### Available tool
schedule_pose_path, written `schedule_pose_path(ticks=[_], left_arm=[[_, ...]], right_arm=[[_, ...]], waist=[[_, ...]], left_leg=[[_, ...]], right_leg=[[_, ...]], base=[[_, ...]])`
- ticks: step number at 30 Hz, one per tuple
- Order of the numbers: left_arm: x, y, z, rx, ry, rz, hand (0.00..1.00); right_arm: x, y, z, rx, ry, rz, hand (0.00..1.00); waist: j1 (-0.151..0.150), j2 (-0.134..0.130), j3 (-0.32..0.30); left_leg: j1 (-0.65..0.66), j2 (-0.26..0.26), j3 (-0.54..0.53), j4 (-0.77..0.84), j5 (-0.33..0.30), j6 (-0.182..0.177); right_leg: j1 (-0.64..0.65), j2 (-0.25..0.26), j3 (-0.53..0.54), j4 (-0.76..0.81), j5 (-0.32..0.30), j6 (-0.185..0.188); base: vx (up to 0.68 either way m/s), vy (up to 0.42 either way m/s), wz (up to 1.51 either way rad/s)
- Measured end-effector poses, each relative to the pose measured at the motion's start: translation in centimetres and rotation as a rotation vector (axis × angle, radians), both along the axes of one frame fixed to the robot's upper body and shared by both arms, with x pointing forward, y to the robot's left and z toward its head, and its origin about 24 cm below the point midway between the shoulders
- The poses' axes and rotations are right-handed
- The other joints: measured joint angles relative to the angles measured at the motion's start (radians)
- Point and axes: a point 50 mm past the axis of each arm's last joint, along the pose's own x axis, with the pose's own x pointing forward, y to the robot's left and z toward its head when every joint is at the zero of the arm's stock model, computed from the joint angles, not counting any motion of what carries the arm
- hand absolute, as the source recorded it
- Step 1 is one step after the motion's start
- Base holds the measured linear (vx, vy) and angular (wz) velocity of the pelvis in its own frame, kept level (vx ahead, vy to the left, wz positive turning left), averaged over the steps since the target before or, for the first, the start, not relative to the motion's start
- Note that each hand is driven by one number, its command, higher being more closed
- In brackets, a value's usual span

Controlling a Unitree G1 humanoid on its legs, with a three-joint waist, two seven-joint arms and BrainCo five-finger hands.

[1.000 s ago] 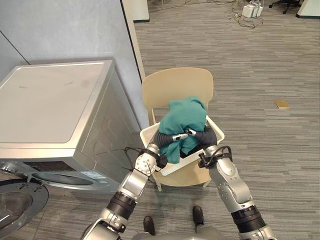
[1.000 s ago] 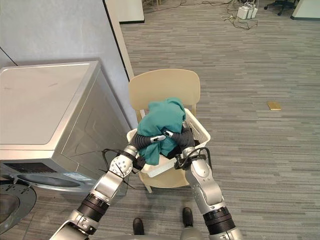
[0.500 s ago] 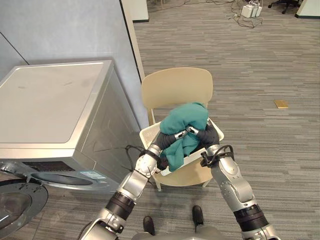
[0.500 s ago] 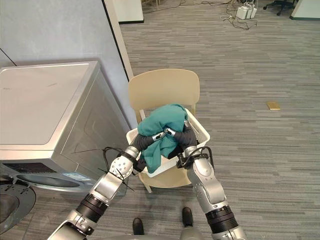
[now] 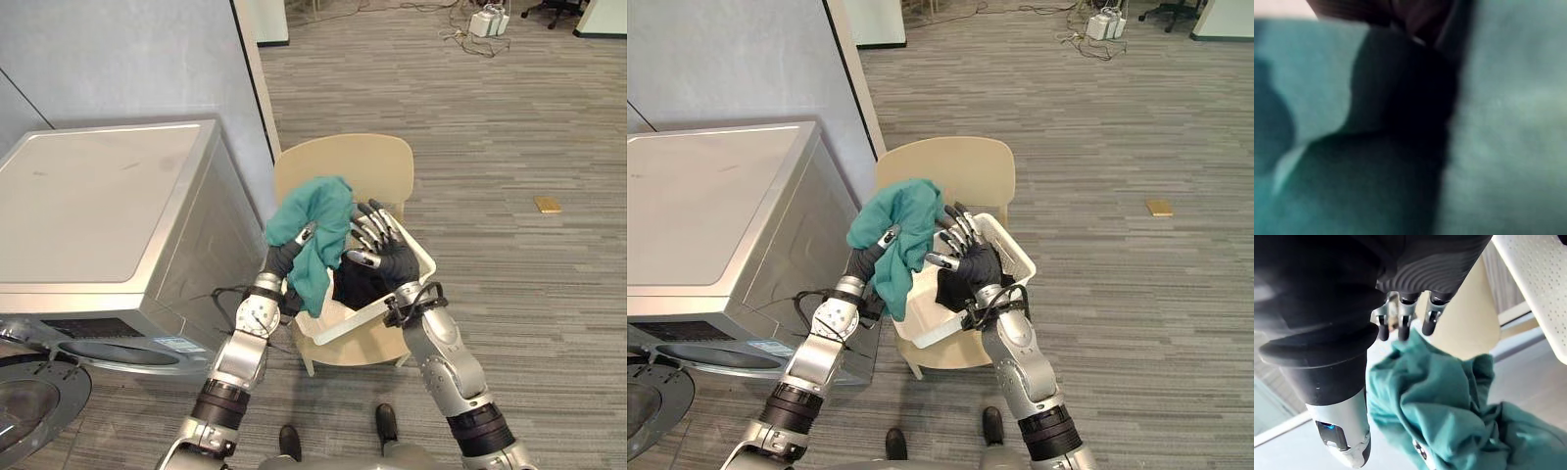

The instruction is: Pick up the laundry basket with both hands and put the clothes into the washing machine.

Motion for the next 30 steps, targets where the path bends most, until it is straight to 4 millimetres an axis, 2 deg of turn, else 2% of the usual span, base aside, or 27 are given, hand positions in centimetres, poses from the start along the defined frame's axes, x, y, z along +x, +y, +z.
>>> schedule_pose_path(ticks=[4, 6, 10, 12, 14, 15, 16, 17, 18, 19, 20, 21, 22, 24, 26, 27, 29, 30], left_arm=[[-1.0, 2.1, -0.1, -0.106, 0.0, 0.098, 1.0], [-2.0, 3.9, 0.2, -0.174, -0.021, 0.18, 1.0], [-4.2, 5.9, 1.2, -0.242, -0.093, 0.305, 1.0], [-5.1, 6.5, 2.0, -0.265, -0.148, 0.368, 1.0], [-5.9, 6.8, 2.3, -0.285, -0.177, 0.404, 1.0], [-6.4, 7.1, 2.4, -0.296, -0.193, 0.43, 1.0], [-6.7, 7.3, 2.4, -0.295, -0.2, 0.44, 1.0], [-7.1, 7.4, 2.4, -0.3, -0.203, 0.45, 1.0], [-7.5, 7.6, 2.2, -0.303, -0.197, 0.463, 1.0], [-8.3, 7.9, 1.6, -0.319, -0.177, 0.487, 1.0], [-8.7, 8.1, 1.1, -0.343, -0.155, 0.499, 1.0], [-8.9, 8.2, 1.0, -0.343, -0.15, 0.502, 1.0], [-9.1, 8.5, 1.0, -0.371, -0.151, 0.506, 1.0], [-9.4, 8.4, 1.1, -0.42, -0.158, 0.504, 1.0], [-9.6, 8.5, 1.4, -0.463, -0.175, 0.503, 1.0], [-9.7, 8.5, 1.5, -0.477, -0.177, 0.507, 1.0], [-10.3, 8.8, 1.1, -0.492, -0.164, 0.537, 1.0], [-10.5, 8.9, 1.0, -0.49, -0.16, 0.542, 1.0]], right_arm=[[-0.9, -3.8, 0.6, 0.025, -0.036, -0.162, 0.0], [-1.6, -6.0, 0.8, 0.034, -0.053, -0.27, 0.0], [-3.3, -7.6, 0.8, 0.023, -0.057, -0.358, 0.0], [-4.4, -7.8, 1.2, 0.006, -0.07, -0.412, 0.0], [-4.7, -8.1, 1.4, -0.025, -0.08, -0.439, 0.0], [-5.0, -8.7, 1.4, -0.053, -0.074, -0.478, 0.0], [-5.5, -9.6, 0.8, -0.067, -0.046, -0.532, 0.0], [-5.8, -10.3, 0.3, -0.076, -0.021, -0.571, 0.0], [-6.0, -10.8, -0.1, -0.088, -0.002, -0.594, 0.0], [-6.7, -11.9, -0.9, -0.115, 0.042, -0.654, 0.0], [-7.6, -13.1, -1.9, -0.13, 0.097, -0.715, 0.0], [-7.9, -13.7, -2.5, -0.144, 0.127, -0.747, 0.0], [-8.9, -14.9, -4.2, -0.155, 0.222, -0.821, 0.0], [-10.1, -15.2, -5.7, -0.178, 0.323, -0.883, 0.0], [-11.5, -14.9, -7.1, -0.258, 0.434, -0.964, 0.0], [-11.7, -14.8, -8.2, -0.322, 0.503, -0.987, 0.0], [-12.9, -15.0, -9.2, -0.472, 0.599, -1.049, 0.0], [-13.3, -15.0, -9.6, -0.505, 0.627, -1.053, 0.0]], waist=[[0.0, 0.0, 0.0], [-0.002, 0.0, 0.0], [0.007, -0.004, 0.003], [0.016, -0.011, 0.007], [0.03, -0.003, 0.01], [0.026, -0.004, 0.01], [0.024, -0.029, 0.009], [0.031, -0.032, 0.014], [0.033, -0.031, 0.013], [0.026, -0.023, 0.01], [0.016, -0.004, 0.001], [0.006, 0.004, 0.003], [-0.005, 0.021, 0.005], [-0.012, 0.011, 0.011], [-0.035, 0.006, 0.015], [-0.028, -0.028, 0.031], [-0.021, -0.056, 0.037], [-0.02, -0.057, 0.039]], left_leg=[[0.007, 0.003, 0.0, 0.0, -0.002, -0.003], [0.018, 0.014, -0.001, 0.0, -0.003, -0.004], [0.027, 0.029, -0.013, 0.021, -0.013, -0.014], [-0.009, 0.049, -0.031, 0.113, -0.059, -0.003], [-0.045, 0.073, -0.023, 0.182, -0.11, 0.016], [-0.05, 0.091, 0.013, 0.209, -0.149, 0.06], [-0.065, 0.107, 0.057, 0.305, -0.182, 0.105], [-0.083, 0.132, 0.069, 0.447, -0.198, 0.119], [-0.08, 0.147, 0.073, 0.521, -0.205, 0.125], [-0.055, 0.172, 0.07, 0.611, -0.214, 0.117], [-0.013, 0.182, 0.048, 0.622, -0.225, 0.092], [0.012, 0.185, 0.037, 0.61, -0.231, 0.08], [0.051, 0.164, 0.016, 0.526, -0.259, 0.025], [0.071, 0.144, 0.013, 0.448, -0.285, -0.016], [0.086, 0.129, 0.019, 0.347, -0.336, -0.055], [0.1, 0.099, 0.032, 0.34, -0.331, -0.048], [0.099, 0.062, 0.037, 0.354, -0.344, -0.027], [0.099, 0.052, 0.039, 0.361, -0.35, -0.017]], right_leg=[[0.008, 0.002, 0.0, 0.003, -0.001, -0.001], [0.021, 0.004, -0.002, 0.003, -0.002, -0.003], [0.048, 0.01, -0.018, 0.004, -0.01, -0.012], [0.067, 0.019, -0.039, 0.005, -0.02, -0.026], [0.065, 0.038, -0.046, 0.037, -0.026, -0.037], [0.065, 0.033, -0.071, 0.059, -0.039, -0.048], [0.058, 0.003, -0.091, 0.063, -0.053, -0.069], [0.054, -0.002, -0.094, 0.076, -0.054, -0.073], [0.054, -0.004, -0.094, 0.08, -0.054, -0.073], [0.061, -0.005, -0.105, 0.083, -0.048, -0.064], [0.058, -0.005, -0.12, 0.085, -0.044, -0.06], [0.056, -0.005, -0.124, 0.089, -0.041, -0.057], [0.038, -0.009, -0.145, 0.104, -0.034, -0.046], [0.026, -0.024, -0.16, 0.104, -0.024, -0.03], [0.001, -0.043, -0.202, 0.128, -0.016, -0.018], [-0.008, -0.068, -0.2, 0.161, -0.014, -0.016], [-0.014, -0.117, -0.197, 0.204, -0.03, -0.006], [-0.018, -0.13, -0.2, 0.22, -0.039, 0.0]], base=[[0.0, 0.0, 0.0], [0.0, 0.0, 0.0], [-0.01, -0.011, 0.11], [-0.03, -0.028, 0.21], [-0.05, -0.042, 0.16], [-0.03, 0.006, 0.55], [-0.04, 0.024, 0.56], [-0.03, 0.031, 0.31], [-0.03, 0.004, 0.07], [0.01, 0.062, 0.2], [0.01, 0.109, 0.32], [-0.07, 0.23, 0.41], [-0.15, 0.256, 0.31], [-0.17, 0.212, 0.34], [-0.18, 0.192, 0.5], [-0.29, 0.204, 0.23], [-0.29, 0.13, 0.02], [-0.22, 0.1, -0.03]])
